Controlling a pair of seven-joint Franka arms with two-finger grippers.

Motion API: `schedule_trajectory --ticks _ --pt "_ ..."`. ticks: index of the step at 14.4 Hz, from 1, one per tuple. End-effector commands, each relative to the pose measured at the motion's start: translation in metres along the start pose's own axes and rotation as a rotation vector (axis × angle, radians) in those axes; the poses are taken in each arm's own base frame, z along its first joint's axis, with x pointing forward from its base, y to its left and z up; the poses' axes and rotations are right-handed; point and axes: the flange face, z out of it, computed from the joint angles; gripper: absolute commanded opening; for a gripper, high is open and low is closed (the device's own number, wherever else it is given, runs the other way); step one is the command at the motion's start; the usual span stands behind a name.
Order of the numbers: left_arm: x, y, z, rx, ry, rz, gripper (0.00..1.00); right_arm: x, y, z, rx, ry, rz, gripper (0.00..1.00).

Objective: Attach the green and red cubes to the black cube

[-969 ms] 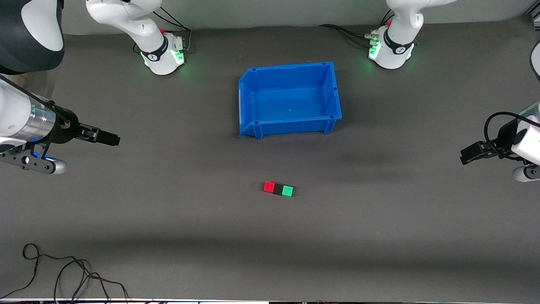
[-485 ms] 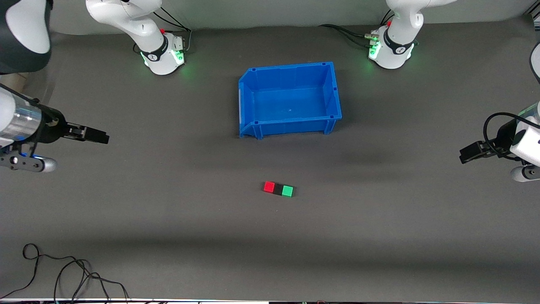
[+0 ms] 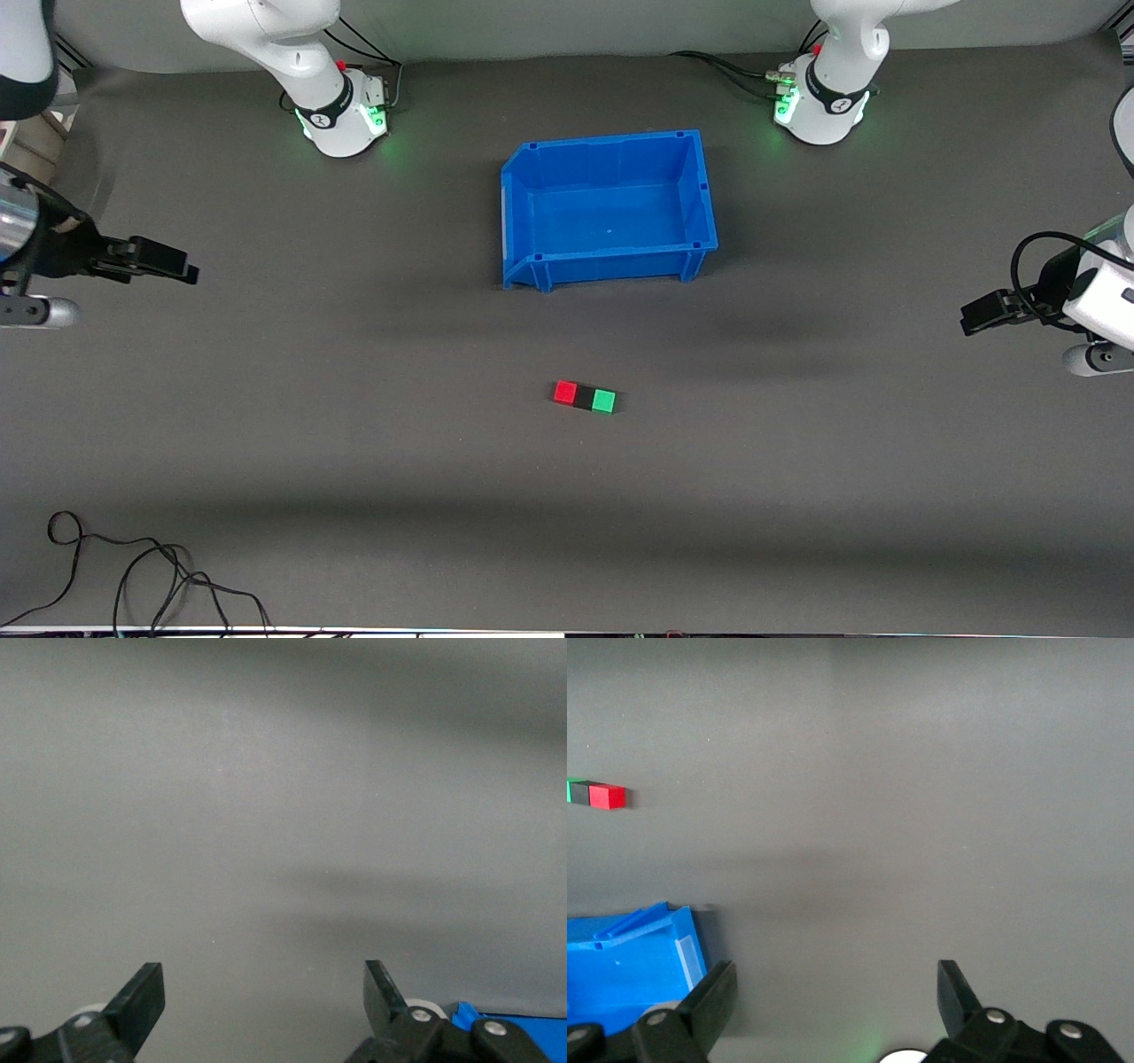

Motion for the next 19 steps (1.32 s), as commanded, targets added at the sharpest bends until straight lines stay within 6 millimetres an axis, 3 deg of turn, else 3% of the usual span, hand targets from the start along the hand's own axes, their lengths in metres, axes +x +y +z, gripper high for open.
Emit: schedule_trajectory --ticks 1,3,6,11,19 --pt "-0.005 -0.002 0.003 0.001 -0.013 0.033 1.00 -0.014 -0.002 -0.012 -0.007 0.050 -0.040 1.00" --pt "-0.007 -0.004 -0.001 0.002 -0.006 0.068 1.00 -0.018 0.002 -0.008 -0.033 0.040 -0.038 1.00" --pt "-0.009 -0.028 -0.008 0.003 -0.001 0.108 1.00 -0.032 0.009 0.008 -0.053 0.063 -0.044 1.00" --pt "-0.007 -0.026 -0.004 -0.018 -0.017 0.083 1.00 -0.015 0.003 -0.007 -0.057 0.105 -0.043 1.00" --pt "-0.008 -0.020 0.002 -0.011 -0.060 0.037 1.00 -0.015 -0.002 -0.024 -0.056 0.134 -0.039 1.00"
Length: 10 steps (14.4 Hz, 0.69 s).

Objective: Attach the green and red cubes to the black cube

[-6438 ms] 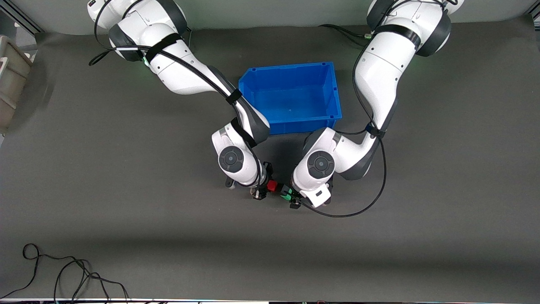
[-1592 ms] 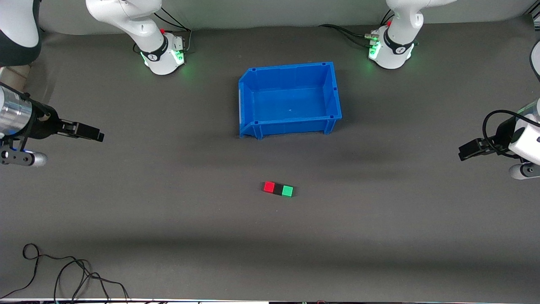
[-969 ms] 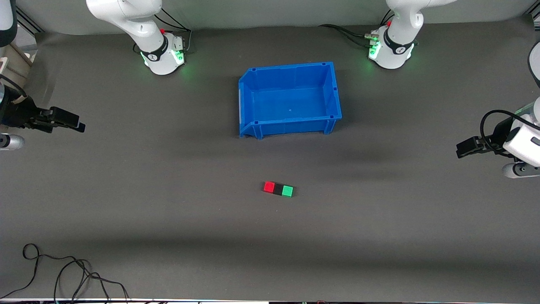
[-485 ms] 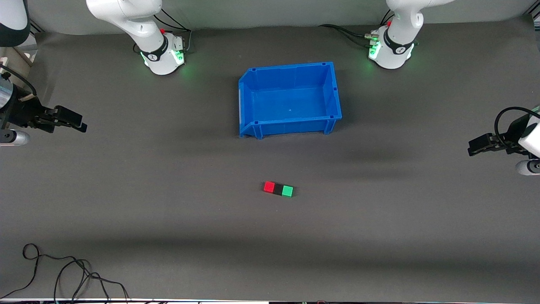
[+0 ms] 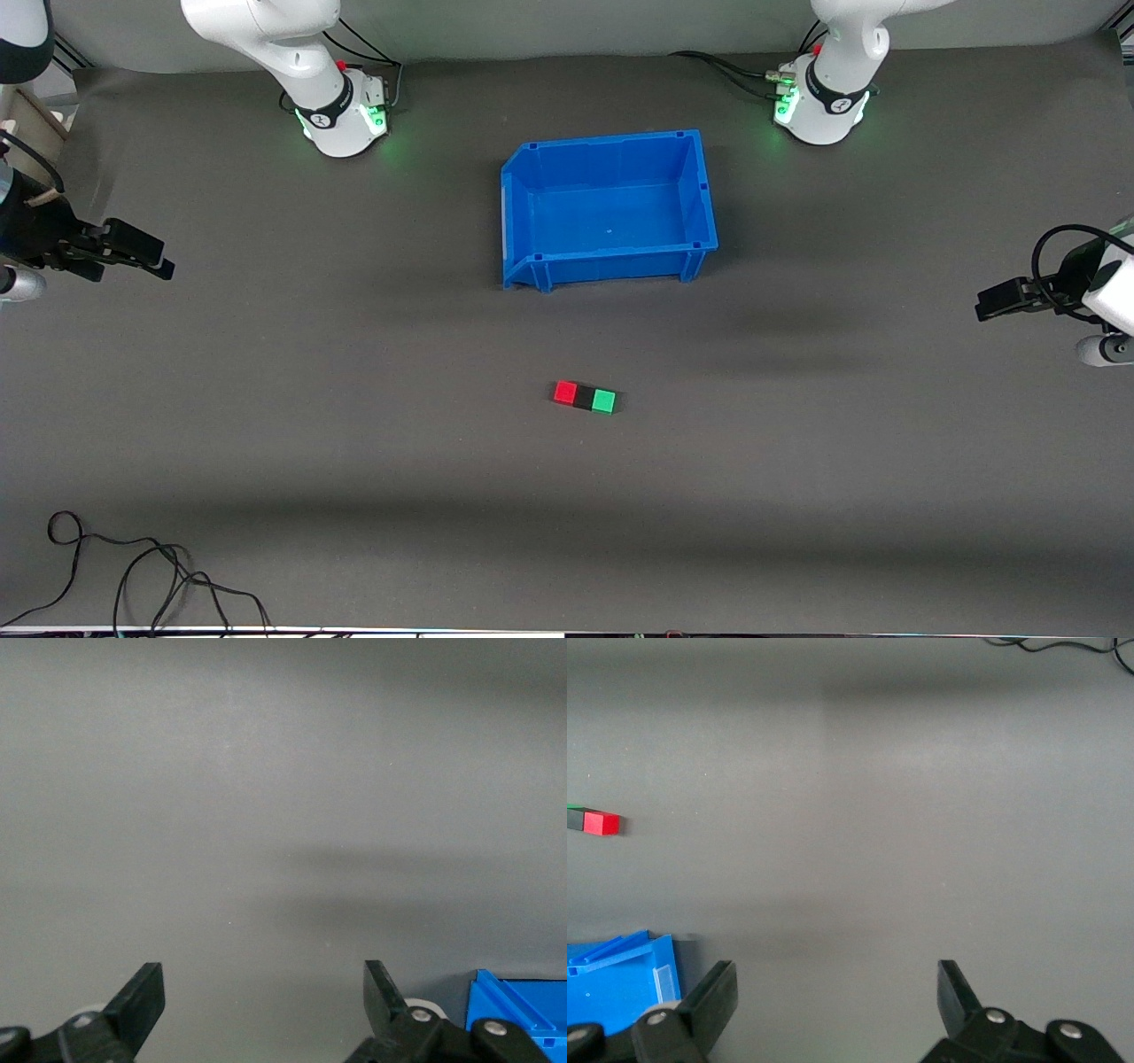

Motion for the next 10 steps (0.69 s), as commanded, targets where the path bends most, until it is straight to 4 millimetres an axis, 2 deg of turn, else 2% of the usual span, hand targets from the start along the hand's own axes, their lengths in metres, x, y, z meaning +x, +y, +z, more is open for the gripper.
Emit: schedule_trajectory --ticks 1,6,10 --pt "-0.005 0.007 -0.005 0.004 -0.005 -0.006 1.00 0.002 -0.002 -0.006 -0.019 -0.004 -0.008 1.00" --pt "-0.010 0.008 -0.021 0.005 -0.005 -0.012 1.00 0.002 -0.002 -0.006 -0.019 -0.007 -0.008 1.00" --pt "-0.007 0.002 -0.021 -0.001 -0.013 -0.015 1.00 0.001 -0.002 -0.008 -0.019 -0.007 -0.008 1.00"
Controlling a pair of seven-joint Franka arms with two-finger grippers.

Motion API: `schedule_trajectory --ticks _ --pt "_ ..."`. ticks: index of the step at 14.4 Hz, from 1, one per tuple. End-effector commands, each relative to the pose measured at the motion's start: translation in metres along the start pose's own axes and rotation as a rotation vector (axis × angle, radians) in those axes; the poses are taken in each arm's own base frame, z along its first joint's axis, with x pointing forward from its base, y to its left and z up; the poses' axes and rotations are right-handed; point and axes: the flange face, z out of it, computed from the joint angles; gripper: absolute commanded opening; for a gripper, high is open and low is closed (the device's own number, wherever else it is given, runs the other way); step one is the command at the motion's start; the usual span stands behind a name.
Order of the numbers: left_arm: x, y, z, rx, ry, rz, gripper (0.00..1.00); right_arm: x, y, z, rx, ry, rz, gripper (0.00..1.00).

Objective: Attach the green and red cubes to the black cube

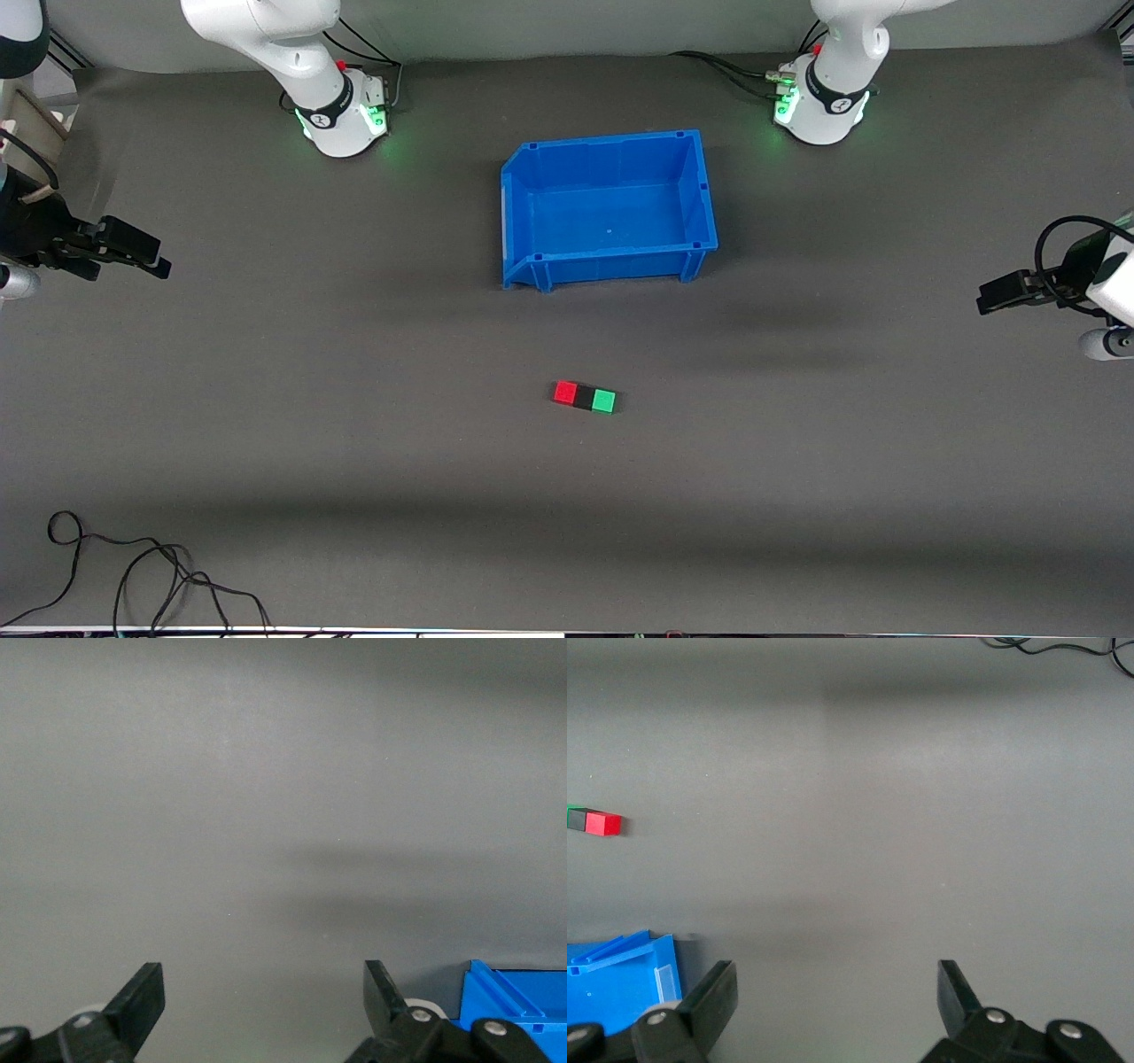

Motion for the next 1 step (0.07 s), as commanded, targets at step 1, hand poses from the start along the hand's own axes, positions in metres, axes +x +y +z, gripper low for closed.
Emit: schedule_trajectory --ticks 1 --pt "-0.0028 -0.0003 -0.0065 -0.002 -0.004 -0.018 1.00 0.0015 -0.0018 -0.0060 -0.019 -0.005 -0.007 1.00"
